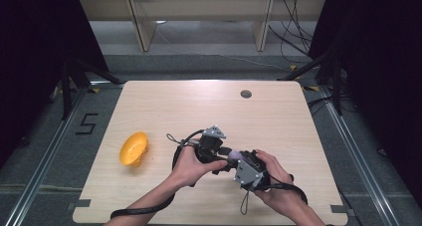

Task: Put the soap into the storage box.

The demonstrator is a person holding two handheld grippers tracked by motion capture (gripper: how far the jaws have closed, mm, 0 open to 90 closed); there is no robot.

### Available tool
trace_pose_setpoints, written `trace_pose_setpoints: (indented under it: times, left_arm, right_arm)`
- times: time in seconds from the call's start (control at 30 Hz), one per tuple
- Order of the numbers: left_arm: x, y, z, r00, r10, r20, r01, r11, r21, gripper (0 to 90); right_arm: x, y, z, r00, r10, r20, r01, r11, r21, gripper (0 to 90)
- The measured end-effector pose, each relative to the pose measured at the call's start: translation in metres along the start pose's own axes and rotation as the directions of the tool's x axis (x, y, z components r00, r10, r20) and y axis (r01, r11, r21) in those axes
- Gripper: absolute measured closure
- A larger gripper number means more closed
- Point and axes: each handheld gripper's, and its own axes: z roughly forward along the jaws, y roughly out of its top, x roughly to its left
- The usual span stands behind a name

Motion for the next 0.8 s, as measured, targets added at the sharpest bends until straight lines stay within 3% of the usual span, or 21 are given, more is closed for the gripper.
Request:
trace_pose_setpoints:
  times: [0.03, 0.1, 0.13, 0.23, 0.47, 0.53, 0.57, 0.6, 0.8]
  left_arm:
    - [0.001, 0.000, 0.000, 1.0000, 0.005, 0.001, -0.005, 1.0000, 0.003, 40.1]
    - [0.002, 0.001, 0.001, 1.0000, -0.001, -0.005, 0.001, 0.9999, 0.014, 41.1]
    - [0.003, 0.001, 0.002, 0.9999, -0.005, 0.012, 0.005, 0.9999, 0.013, 41.7]
    - [0.004, 0.001, 0.003, 0.9992, -0.027, 0.029, 0.027, 0.9996, 0.012, 43.1]
    - [0.003, 0.002, 0.006, 0.9985, -0.046, 0.029, 0.046, 0.9987, 0.024, 45.7]
    - [0.003, 0.003, 0.007, 0.9982, -0.054, 0.028, 0.053, 0.9982, 0.030, 46.5]
    - [0.003, 0.003, 0.008, 0.9983, -0.052, 0.027, 0.051, 0.9983, 0.029, 46.7]
    - [0.004, 0.003, 0.008, 0.9979, -0.056, 0.032, 0.055, 0.9980, 0.033, 47.2]
    - [0.006, 0.001, 0.013, 0.9937, -0.099, 0.052, 0.098, 0.9949, 0.021, 49.6]
  right_arm:
    - [-0.006, 0.001, 0.006, 0.9957, -0.087, -0.030, 0.085, 0.994, -0.067, 50.0]
    - [-0.008, 0.002, 0.006, 0.9922, -0.122, -0.027, 0.119, 0.990, -0.071, 50.0]
    - [-0.008, 0.002, 0.006, 0.9905, -0.135, -0.025, 0.133, 0.988, -0.075, 50.0]
    - [-0.006, 0.001, 0.005, 0.9953, -0.090, -0.034, 0.088, 0.994, -0.062, 49.9]
    - [-0.005, 0.002, 0.005, 0.9956, -0.092, -0.014, 0.091, 0.993, -0.068, 49.9]
    - [-0.007, 0.003, 0.006, 0.9896, -0.143, -0.011, 0.142, 0.986, -0.083, 49.9]
    - [-0.006, 0.003, 0.006, 0.9911, -0.133, -0.007, 0.132, 0.988, -0.079, 49.9]
    - [-0.005, 0.002, 0.005, 0.9952, -0.095, -0.023, 0.093, 0.993, -0.065, 50.0]
    - [-0.005, 0.003, 0.004, 0.9953, -0.096, -0.010, 0.095, 0.993, -0.076, 49.9]
